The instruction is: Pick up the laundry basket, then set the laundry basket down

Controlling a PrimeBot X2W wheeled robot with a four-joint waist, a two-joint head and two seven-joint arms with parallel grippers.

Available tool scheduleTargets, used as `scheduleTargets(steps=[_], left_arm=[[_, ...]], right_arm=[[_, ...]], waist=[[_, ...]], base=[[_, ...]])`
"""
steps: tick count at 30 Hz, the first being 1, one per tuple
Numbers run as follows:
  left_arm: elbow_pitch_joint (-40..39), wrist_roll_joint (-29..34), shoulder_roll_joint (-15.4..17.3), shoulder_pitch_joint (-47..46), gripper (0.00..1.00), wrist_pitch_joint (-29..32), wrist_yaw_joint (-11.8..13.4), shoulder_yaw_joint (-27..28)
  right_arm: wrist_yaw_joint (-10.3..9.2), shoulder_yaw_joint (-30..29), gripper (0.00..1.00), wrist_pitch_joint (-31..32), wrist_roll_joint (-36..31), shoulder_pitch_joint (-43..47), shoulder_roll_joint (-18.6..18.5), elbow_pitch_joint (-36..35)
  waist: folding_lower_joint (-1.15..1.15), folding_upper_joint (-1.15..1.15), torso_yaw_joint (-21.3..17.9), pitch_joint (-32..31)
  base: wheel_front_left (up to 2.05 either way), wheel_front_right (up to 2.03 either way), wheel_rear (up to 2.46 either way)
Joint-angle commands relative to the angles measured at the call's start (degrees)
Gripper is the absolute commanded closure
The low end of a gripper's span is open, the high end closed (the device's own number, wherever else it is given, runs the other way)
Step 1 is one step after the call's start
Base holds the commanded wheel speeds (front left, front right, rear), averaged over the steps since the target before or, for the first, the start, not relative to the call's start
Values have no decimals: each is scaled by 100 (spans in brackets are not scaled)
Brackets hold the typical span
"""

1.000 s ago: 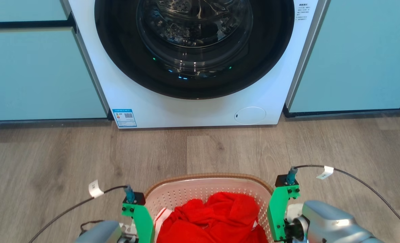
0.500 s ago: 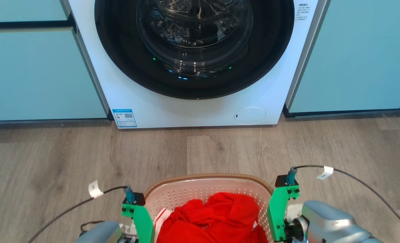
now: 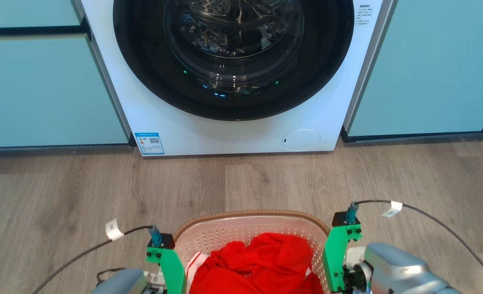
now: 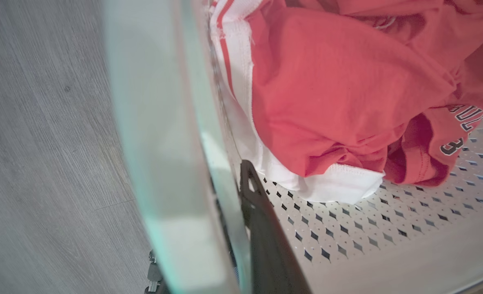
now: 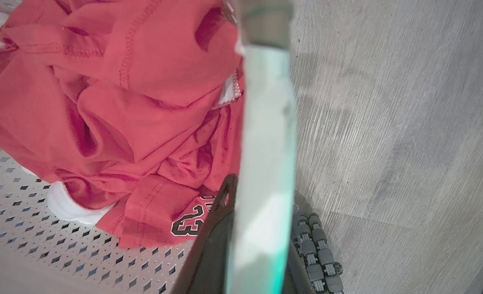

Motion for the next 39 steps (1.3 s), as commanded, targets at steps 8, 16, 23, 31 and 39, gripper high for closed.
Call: scheduleTargets(steps=[8, 16, 23, 31, 39], left_arm=[[-72, -34, 55, -452, 100, -94, -44, -6], [-37, -61, 41, -481, 100, -135, -44, -29], [23, -64, -58, -615, 100, -255, -44, -42], [104, 29, -167, -978, 100, -543, -44, -58], [206, 175, -286, -1535, 100, -949, -44, -68]], right_arm=[[36, 31, 100, -50, 11, -179, 19, -112], [36, 34, 100, -95, -3, -199, -8, -127], [36, 38, 100, -301, -104, -258, -64, -165], [36, 41, 100, -640, -225, -591, -183, -191], [36, 33, 100, -1211, -341, -1103, -326, -196]], waist=[[0, 0, -20, 83], [0, 0, -26, 212], [0, 0, 16, 502], [0, 0, 47, 1395], [0, 0, 83, 2537]], base=[[0, 0, 0], [0, 0, 0], [0, 0, 0], [0, 0, 0], [0, 0, 0]])
